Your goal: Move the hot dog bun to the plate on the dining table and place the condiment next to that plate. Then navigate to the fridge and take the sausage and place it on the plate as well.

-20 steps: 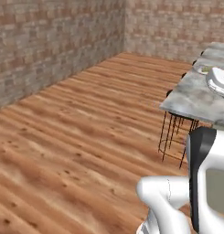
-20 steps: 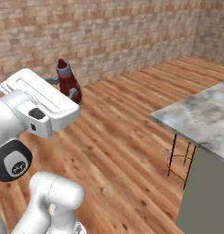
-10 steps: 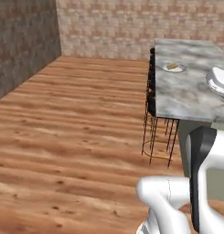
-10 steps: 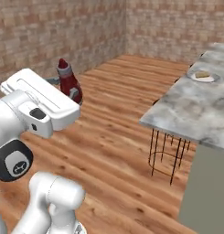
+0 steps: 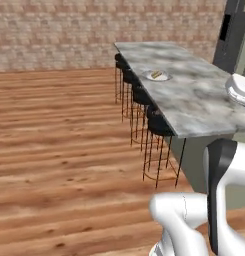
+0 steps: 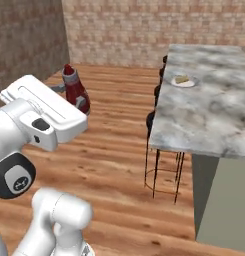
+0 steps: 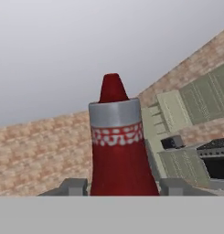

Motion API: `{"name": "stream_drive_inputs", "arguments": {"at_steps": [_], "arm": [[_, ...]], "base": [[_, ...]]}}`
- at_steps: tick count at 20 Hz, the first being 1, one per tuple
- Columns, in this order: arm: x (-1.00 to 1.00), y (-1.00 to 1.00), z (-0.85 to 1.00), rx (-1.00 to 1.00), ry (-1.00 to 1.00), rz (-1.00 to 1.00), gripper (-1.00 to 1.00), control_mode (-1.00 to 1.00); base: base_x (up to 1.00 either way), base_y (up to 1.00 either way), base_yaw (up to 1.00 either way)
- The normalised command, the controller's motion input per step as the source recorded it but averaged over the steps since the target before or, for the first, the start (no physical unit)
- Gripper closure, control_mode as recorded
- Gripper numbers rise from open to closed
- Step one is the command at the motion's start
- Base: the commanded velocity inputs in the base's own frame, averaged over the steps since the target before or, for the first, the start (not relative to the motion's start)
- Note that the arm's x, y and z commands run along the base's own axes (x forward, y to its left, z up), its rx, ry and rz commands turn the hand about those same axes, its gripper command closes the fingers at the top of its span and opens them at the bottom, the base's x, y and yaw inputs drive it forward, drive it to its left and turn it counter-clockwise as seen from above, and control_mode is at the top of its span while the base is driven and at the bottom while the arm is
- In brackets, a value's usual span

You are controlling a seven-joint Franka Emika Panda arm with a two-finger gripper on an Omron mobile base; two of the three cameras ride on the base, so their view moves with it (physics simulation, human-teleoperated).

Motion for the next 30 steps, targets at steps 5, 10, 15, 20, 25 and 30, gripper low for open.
{"name": "stream_drive_inputs", "arguments": {"at_steps": [5, 10, 15, 20, 25, 30], "arm": [[0.00, 0.00, 0.00, 0.00, 0.00, 0.00, 1.00, 1.00], [0.00, 0.00, 0.00, 0.00, 0.00, 0.00, 1.00, 1.00], [0.00, 0.00, 0.00, 0.00, 0.00, 0.00, 1.00, 1.00], [0.00, 0.00, 0.00, 0.00, 0.00, 0.00, 1.00, 1.00], [0.00, 0.00, 0.00, 0.00, 0.00, 0.00, 1.00, 1.00], [0.00, 0.00, 0.00, 0.00, 0.00, 0.00, 1.00, 1.00]], "base": [[0.78, 1.00, -0.45], [0.80, 1.00, -0.45], [0.84, 1.00, -0.46], [0.94, 0.96, -0.46], [0.98, 0.95, -0.45], [0.97, 0.95, -0.45]]}}
